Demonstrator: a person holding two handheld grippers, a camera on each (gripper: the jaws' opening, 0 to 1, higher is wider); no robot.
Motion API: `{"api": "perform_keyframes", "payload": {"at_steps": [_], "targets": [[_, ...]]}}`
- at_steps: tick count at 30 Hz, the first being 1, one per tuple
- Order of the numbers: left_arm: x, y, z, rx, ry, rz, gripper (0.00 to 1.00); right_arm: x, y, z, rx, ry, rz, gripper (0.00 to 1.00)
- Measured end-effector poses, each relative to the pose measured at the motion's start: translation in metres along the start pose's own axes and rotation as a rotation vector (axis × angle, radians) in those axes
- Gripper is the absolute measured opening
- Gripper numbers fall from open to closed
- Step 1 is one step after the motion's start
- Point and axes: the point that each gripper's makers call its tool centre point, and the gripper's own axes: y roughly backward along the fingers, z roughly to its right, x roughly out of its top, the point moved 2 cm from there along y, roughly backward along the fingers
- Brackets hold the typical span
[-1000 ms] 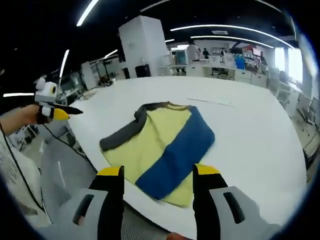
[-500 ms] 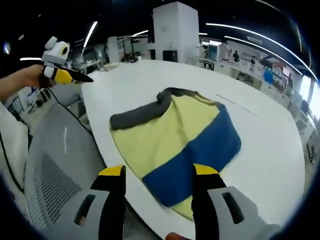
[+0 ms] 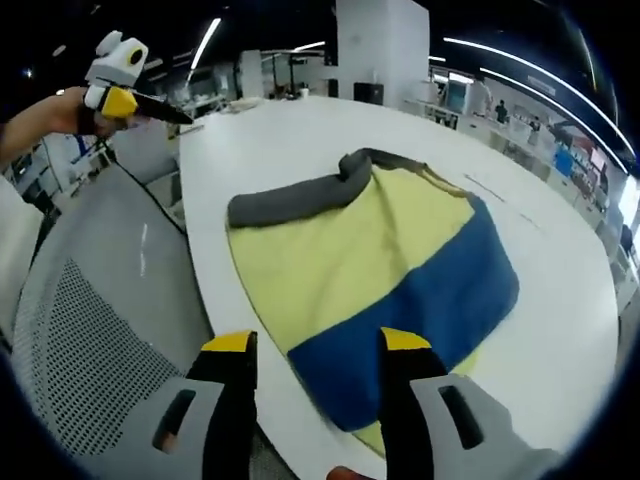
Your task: Fold the garment on the visible template until the final outline fits inside the template.
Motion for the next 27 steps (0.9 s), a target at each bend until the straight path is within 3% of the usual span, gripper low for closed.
{"api": "perform_keyframes", "payload": {"at_steps": [8,17,27], "targets": [[-0.003,0.004,-0.004,0.007,0.007,-0.004,0.99,-0.007,-0.02,-0.001,0.022,0.034,-0.042,0.47],[-0.009,0.012,-0.011,0.03,0.028,0.0,0.99,-0.022,-0.029,-0.003,0.028,-0.02,-0.092,0.45],[-0.011,0.014,-0.015,0.039,0.034,-0.007,0.99,-0.03,-0.032,0.0,0.008,-0.014,-0.103,0.32]]}}
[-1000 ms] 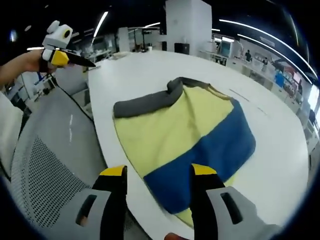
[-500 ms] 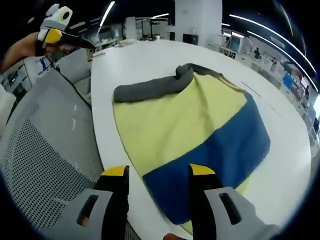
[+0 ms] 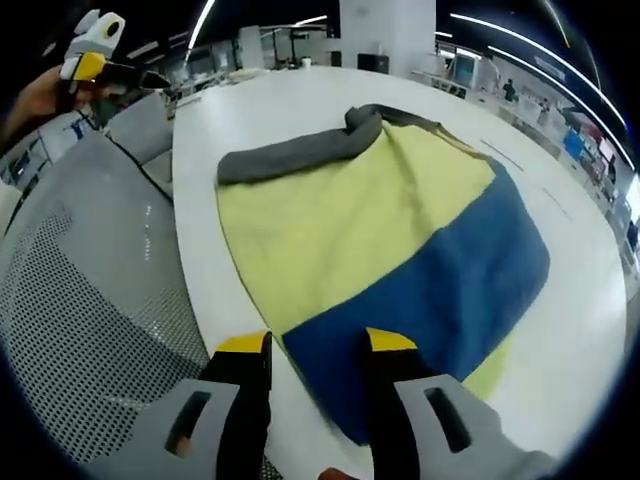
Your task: Fold the garment on the visible template until the final outline fits inside the template.
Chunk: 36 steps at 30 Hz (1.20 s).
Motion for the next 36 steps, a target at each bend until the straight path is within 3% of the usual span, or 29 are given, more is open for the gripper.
{"api": "perform_keyframes", "payload": {"at_steps": [11,18,23,30,36], "targets": [[-0.001,-0.002,0.002,-0.009,-0.005,-0.006,0.99,-0.001,0.001,0.003,0.008,-0.052,0.01,0.21],[-0.002,-0.001,0.001,-0.006,-0.003,-0.008,0.99,-0.003,0.004,0.008,-0.018,-0.052,0.009,0.04],[-0.003,0.0,0.001,-0.006,-0.002,-0.012,0.99,0.0,0.008,0.015,-0.033,-0.115,0.037,0.03],[-0.005,-0.003,0.002,-0.012,-0.005,-0.02,0.99,0.017,0.027,0.033,-0.071,-0.259,0.136,0.03],[-0.006,-0.006,0.006,-0.024,-0.016,-0.031,0.99,0.036,0.049,0.065,-0.13,-0.366,0.253,0.02]]}}
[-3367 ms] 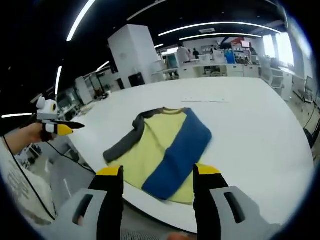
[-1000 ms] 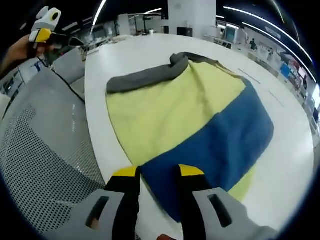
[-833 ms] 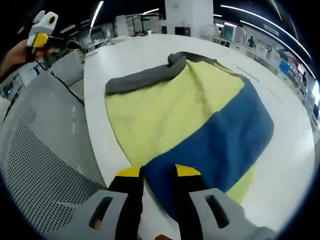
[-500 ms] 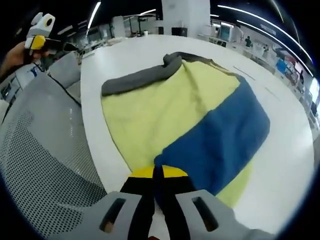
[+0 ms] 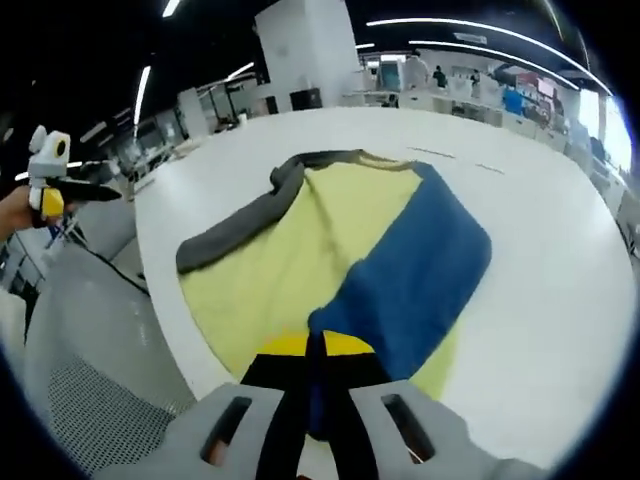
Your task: Fold the garment on the visible template until the final outline fits inside the template.
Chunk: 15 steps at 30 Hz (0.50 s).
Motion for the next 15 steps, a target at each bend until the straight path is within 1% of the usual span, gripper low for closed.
{"api": "perform_keyframes", "payload": {"at_steps": [4,8,14,15], "targets": [[0.001,-0.002,0.003,-0.01,-0.007,-0.003,0.99,0.017,0.008,0.017,-0.03,-0.031,0.052,0.02],[0.0,-0.004,0.005,-0.018,-0.013,-0.011,0.99,0.035,0.017,0.029,-0.059,-0.046,0.09,0.02],[-0.005,-0.005,0.009,-0.027,-0.029,-0.029,0.99,0.047,0.026,0.049,-0.105,-0.081,0.12,0.02],[-0.005,-0.005,0.009,-0.028,-0.031,-0.032,0.99,0.049,0.028,0.058,-0.115,-0.086,0.127,0.02]]}}
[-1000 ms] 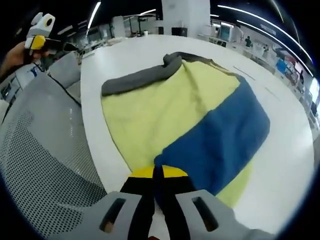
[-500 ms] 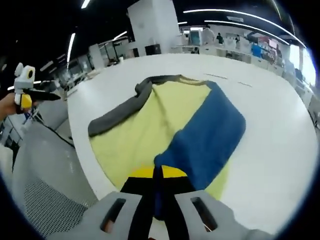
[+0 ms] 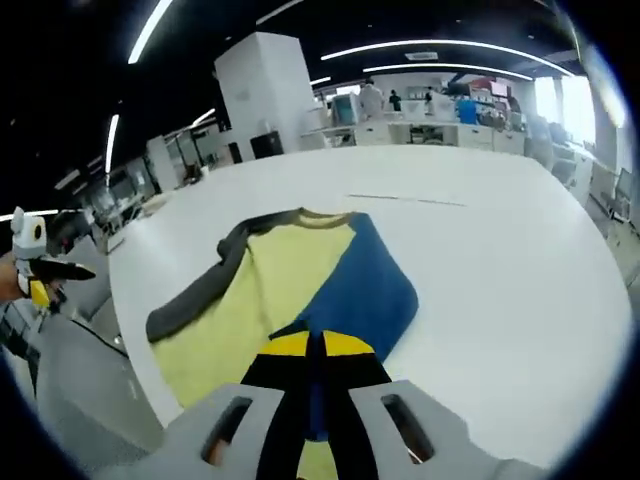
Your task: Fold the garment on the visible template until the final outline fits inside the template.
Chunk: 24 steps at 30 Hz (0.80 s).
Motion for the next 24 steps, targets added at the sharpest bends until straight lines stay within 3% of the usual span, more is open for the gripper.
{"api": "perform_keyframes", "payload": {"at_steps": [6,17,24], "targets": [[0.0,-0.001,0.003,-0.017,-0.015,-0.009,0.99,0.01,0.006,0.029,-0.05,-0.014,0.03,0.02],[0.021,-0.003,0.017,-0.058,-0.079,0.031,0.99,0.022,0.022,0.071,-0.151,-0.054,0.077,0.02],[0.022,-0.002,0.019,-0.066,-0.096,0.033,0.99,0.023,0.039,0.106,-0.241,-0.129,0.112,0.02]]}}
